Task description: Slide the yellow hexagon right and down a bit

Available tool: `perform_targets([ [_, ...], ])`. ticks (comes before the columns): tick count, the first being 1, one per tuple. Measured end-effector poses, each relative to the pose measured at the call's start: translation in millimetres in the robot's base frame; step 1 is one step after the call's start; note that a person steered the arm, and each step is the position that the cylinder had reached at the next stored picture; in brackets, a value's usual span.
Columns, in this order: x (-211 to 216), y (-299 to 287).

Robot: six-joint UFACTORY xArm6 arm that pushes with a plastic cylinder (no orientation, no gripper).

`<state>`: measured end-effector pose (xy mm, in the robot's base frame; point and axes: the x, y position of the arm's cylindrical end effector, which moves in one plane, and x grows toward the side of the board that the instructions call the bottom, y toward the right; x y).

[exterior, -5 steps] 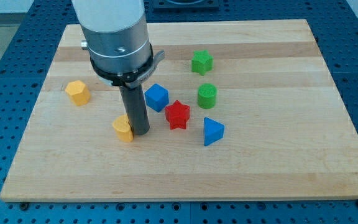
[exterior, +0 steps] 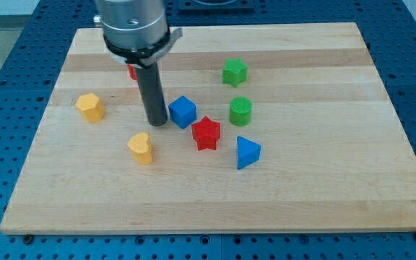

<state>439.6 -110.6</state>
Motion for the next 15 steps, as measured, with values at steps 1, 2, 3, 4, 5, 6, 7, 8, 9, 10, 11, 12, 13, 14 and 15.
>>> perform_targets([
  [1, -2.8, -27.5],
  [2, -2.3, -45.8],
  [3, 16.0, -54.2],
  [4, 27.1, -63.4],
  [5, 37.3, -88.1],
  [6, 41.4, -101.7],
  [7, 41.4, -101.7],
  [8, 41.4, -110.1],
  [9, 35.8, -130.5],
  [10, -14.7, -132.2],
  [11, -33.2, -126.2],
  [12, -32.2, -97.9],
  [13, -30.0, -91.7],
  [14, -23.4, -87.9],
  [15, -26.8, -106.7],
])
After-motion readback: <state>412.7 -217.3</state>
